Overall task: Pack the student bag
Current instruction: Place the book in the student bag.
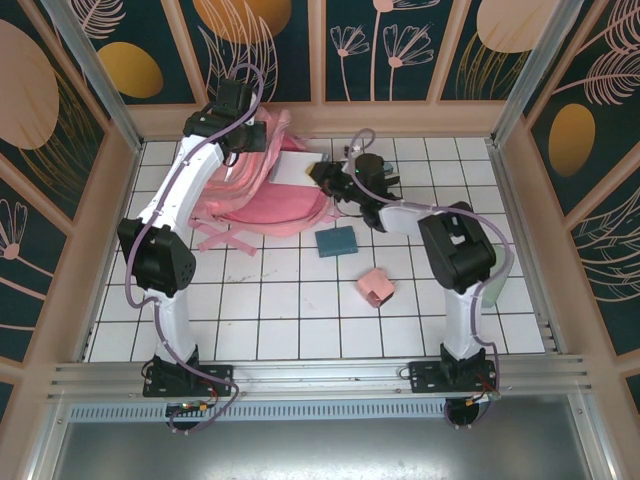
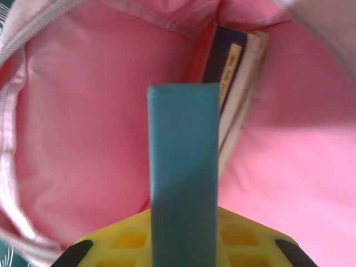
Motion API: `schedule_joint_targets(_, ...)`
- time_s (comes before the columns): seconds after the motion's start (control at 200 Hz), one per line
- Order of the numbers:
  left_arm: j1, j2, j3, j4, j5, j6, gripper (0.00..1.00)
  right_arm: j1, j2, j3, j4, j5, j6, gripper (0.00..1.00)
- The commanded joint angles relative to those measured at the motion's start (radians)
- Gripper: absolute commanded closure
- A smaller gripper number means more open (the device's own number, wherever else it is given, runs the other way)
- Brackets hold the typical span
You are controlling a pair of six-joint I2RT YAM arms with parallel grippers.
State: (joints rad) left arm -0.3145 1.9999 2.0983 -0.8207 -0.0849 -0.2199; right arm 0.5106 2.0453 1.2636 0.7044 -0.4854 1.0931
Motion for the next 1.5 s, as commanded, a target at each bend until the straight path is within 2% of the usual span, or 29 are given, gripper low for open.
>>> schedule_joint_targets(0.0, -0.007, -0.081, 0.063, 0.109, 0.067, -0.037, 1.00, 0.041, 0.094, 0.115, 0.128, 0.094, 0.093, 1.00)
schedule_joint_targets(0.185, -0.007, -0.087, 0.063, 0.120, 0.095, -0.060, 1.00, 0.100, 0.279, 0.338, 0.107, 0.237, 0.176, 1.00)
schedule_joint_targets(0.33, -0.007, -0.093, 0.058, 0.124, 0.125, -0.076, 1.00, 0.130, 0.433, 0.557, 0.075, 0.295, 0.218, 1.00)
schedule_joint_targets(0.485, -0.006, -0.098, 0.057, 0.138, 0.179, -0.102, 1.00, 0.154, 0.581, 0.822, -0.064, 0.335, 0.227, 1.00)
schedule_joint_targets(0.65, -0.007, -0.099, 0.054, 0.140, 0.175, -0.104, 1.00, 0.163, 0.745, 1.139, -0.257, 0.350, 0.240, 1.00)
schedule_joint_targets(0.675, -0.006, -0.099, 0.054, 0.140, 0.176, -0.105, 1.00, 0.163, 0.764, 1.179, -0.283, 0.343, 0.240, 0.96)
schedule_joint_targets(0.7, -0.007, -0.099, 0.054, 0.139, 0.175, -0.106, 1.00, 0.161, 0.777, 1.205, -0.305, 0.333, 0.240, 0.87)
schedule_joint_targets(0.73, -0.007, -0.099, 0.052, 0.138, 0.174, -0.105, 1.00, 0.157, 0.780, 1.213, -0.314, 0.319, 0.240, 0.77)
schedule_joint_targets(0.785, -0.007, -0.099, 0.047, 0.140, 0.163, -0.105, 1.00, 0.151, 0.760, 1.183, -0.315, 0.290, 0.231, 0.64)
schedule_joint_targets(0.88, -0.006, -0.099, 0.038, 0.141, 0.151, -0.100, 1.00, 0.136, 0.684, 1.082, -0.312, 0.255, 0.202, 0.51)
schedule_joint_targets(1.161, -0.007, -0.090, 0.025, 0.146, 0.115, -0.078, 1.00, 0.102, 0.530, 1.028, -0.567, 0.176, 0.076, 0.37)
schedule_joint_targets(1.451, -0.007, -0.064, 0.032, 0.147, 0.114, -0.069, 1.00, 0.084, 0.472, 1.024, -0.736, 0.140, -0.004, 0.35)
schedule_joint_targets(1.496, -0.008, -0.061, 0.032, 0.148, 0.117, -0.070, 1.00, 0.078, 0.475, 1.023, -0.750, 0.128, -0.008, 0.37)
